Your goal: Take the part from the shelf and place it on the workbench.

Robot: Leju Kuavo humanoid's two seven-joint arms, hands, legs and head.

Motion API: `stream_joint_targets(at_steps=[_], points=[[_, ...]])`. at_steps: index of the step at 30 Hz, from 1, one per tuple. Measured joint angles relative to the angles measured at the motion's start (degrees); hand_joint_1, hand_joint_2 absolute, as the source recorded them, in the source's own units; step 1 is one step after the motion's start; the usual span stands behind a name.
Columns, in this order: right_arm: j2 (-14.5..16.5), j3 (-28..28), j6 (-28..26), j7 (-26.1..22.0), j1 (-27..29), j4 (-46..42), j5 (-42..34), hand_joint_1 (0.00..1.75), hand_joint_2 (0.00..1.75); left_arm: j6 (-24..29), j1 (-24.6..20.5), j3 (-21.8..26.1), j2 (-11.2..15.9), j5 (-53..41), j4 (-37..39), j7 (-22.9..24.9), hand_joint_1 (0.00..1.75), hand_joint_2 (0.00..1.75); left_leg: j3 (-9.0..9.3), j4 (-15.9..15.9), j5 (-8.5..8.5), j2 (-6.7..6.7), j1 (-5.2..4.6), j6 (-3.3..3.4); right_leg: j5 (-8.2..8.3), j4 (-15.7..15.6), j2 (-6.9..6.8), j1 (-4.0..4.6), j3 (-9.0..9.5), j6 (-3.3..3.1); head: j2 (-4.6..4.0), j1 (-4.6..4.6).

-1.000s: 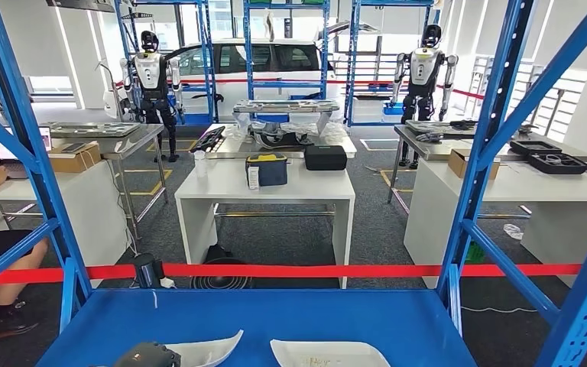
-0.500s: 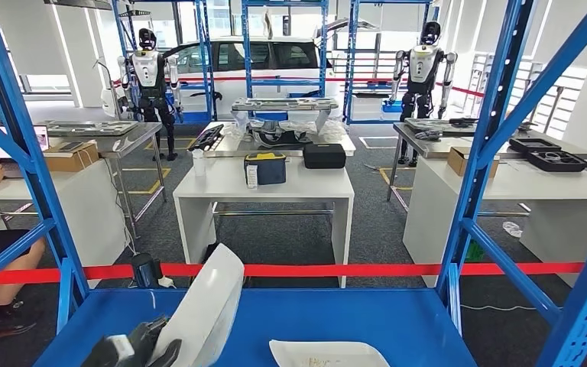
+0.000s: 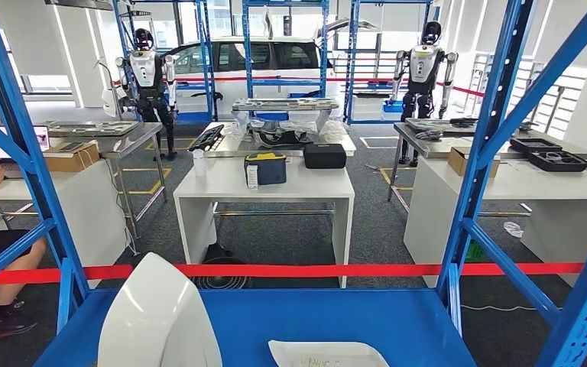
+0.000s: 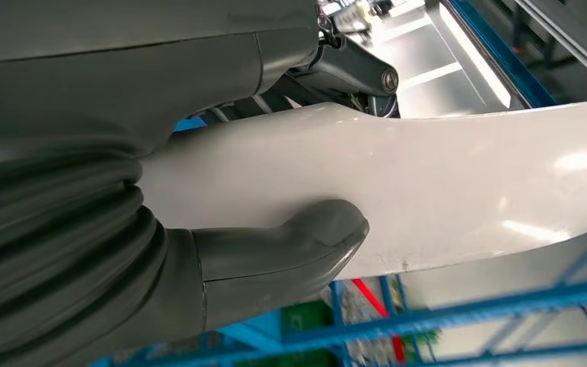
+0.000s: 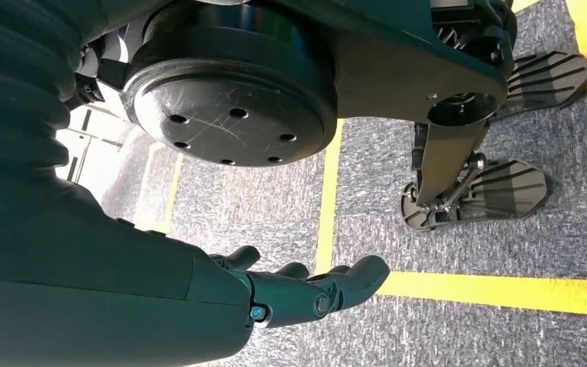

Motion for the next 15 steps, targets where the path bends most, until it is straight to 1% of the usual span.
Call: stream_joint_targets(at_steps=[2, 4, 5, 6, 7, 8, 9, 10, 11, 12, 13, 14, 15], points=[[0.04, -0.01, 0.08, -0.33, 0.05, 0.01, -0.23, 0.0, 1.75, -2.22, 1.23, 0.32, -0.46, 3.13, -1.76, 0.63, 1.75, 1.75, 0.07, 0.16, -0.26, 0.02, -0.21, 0.4, -0.01, -0.13, -0.01, -0.14, 0.16, 0.35, 0.0, 0.0], [0.09, -0.03, 0.1, -0.71, 0.11, 0.01, -0.4, 0.0, 1.75, -3.15, 2.39, 0.64, -1.11, 5.8, -3.78, 1.28, 1.75, 1.75, 0.36, -0.27, 0.03, 0.09, 0.08, 0.72, -0.16, -0.01, -0.03, -0.11, 0.39, 0.65, 0.0, 0.0], [0.11, -0.04, 0.08, -0.8, 0.11, 0.0, -0.5, 0.0, 1.75, -3.3, 2.8, 0.72, -1.44, 6.54, -4.62, 1.52, 1.75, 1.75, 0.52, -0.63, 0.29, 0.16, 0.3, 0.87, -0.82, 0.68, -0.09, -0.06, 0.22, 0.81, 0.0, 0.02], [0.16, -0.04, 0.02, -0.84, 0.1, 0.0, -0.61, 0.0, 1.75, -3.39, 3.16, 0.76, -1.72, 7.07, -5.35, 1.73, 1.75, 1.75, 0.64, -0.99, 0.49, 0.26, 0.53, 1.01, -2.16, 2.3, -0.15, -0.04, -0.38, 0.97, 0.0, 0.05], [0.21, -0.04, -0.03, -0.84, 0.1, 0.0, -0.7, 0.0, 1.75, -3.44, 3.51, 0.79, -1.93, 7.34, -5.87, 1.88, 1.75, 1.75, 0.68, -1.19, 0.61, 0.39, 0.66, 1.09, -4.14, 5.14, -0.21, -0.15, -1.55, 1.15, 0.0, 0.08], [0.26, -0.04, -0.08, -0.84, 0.12, 0.01, -0.77, 0.0, 1.75, -3.47, 3.87, 0.81, -2.07, 7.45, -6.23, 1.98, 1.75, 1.75, 0.61, -1.2, 0.65, 0.49, 0.7, 1.14, -6.3, 8.67, -0.24, -0.28, -3.12, 1.36, 0.0, 0.11], [0.31, -0.04, -0.11, -0.84, 0.17, 0.01, -0.81, 0.0, 1.75, -3.49, 4.26, 0.82, -2.19, 7.53, -6.51, 2.06, 1.75, 1.75, 0.43, -1.11, 0.68, 0.61, 0.73, 1.1, -8.07, 12.42, -0.25, -0.5, -4.76, 1.59, 0.0, 0.12], [0.32, -0.04, -0.11, -0.83, 0.24, 0.01, -0.84, 0.0, 1.75, -3.5, 4.61, 0.83, -2.32, 7.57, -6.69, 2.13, 1.75, 1.75, 0.21, -0.97, 0.74, 0.69, 0.78, 1.01, -9.0, 15.16, -0.27, -0.72, -5.92, 1.82, 0.0, 0.12], [0.32, -0.04, -0.11, -0.8, 0.3, 0.0, -0.87, 0.0, 1.75, -3.5, 4.91, 0.84, -2.43, 7.58, -6.81, 2.17, 1.75, 1.75, -0.1, -0.77, 0.84, 0.74, 0.9, 0.86, -8.67, 15.85, -0.29, -0.95, -6.12, 2.05, 0.0, 0.13], [0.32, -0.04, -0.1, -0.76, 0.34, 0.0, -0.91, 0.0, 1.75, -3.5, 5.18, 0.87, -2.51, 7.53, -6.9, 2.2, 1.75, 1.75, -0.5, -0.5, 0.98, 0.76, 1.1, 0.61, -7.32, 14.2, -0.33, -1.21, -5.15, 2.33, 0.0, 0.13], [0.32, -0.04, -0.1, -0.68, 0.34, 0.0, -0.96, 0.0, 1.75, -3.5, 5.41, 0.92, -2.56, 7.35, -6.98, 2.21, 1.75, 1.75, -0.94, -0.15, 1.14, 0.75, 1.35, 0.29, -5.43, 10.33, -0.39, -1.51, -3.03, 2.65, 0.0, 0.13], [0.43, -0.04, -0.1, -0.59, 0.31, -0.01, -1.04, 0.0, 1.75, -3.5, 5.69, 1.01, -2.6, 7.09, -7.11, 2.21, 1.75, 1.75, -1.32, 0.15, 1.35, 0.69, 1.56, -0.15, -3.92, 6.62, -0.43, -1.63, -1.01, 2.84, 0.01, 0.15], [0.55, -0.06, -0.11, -0.54, 0.3, -0.02, -1.14, 0.0, 1.75, -3.5, 5.95, 1.1, -2.64, 6.8, -7.28, 2.19, 1.75, 1.75, -1.59, 0.45, 1.53, 0.63, 1.68, -0.66, -2.59, 3.82, -0.36, -1.62, 0.41, 2.75, 0.01, 0.18]])
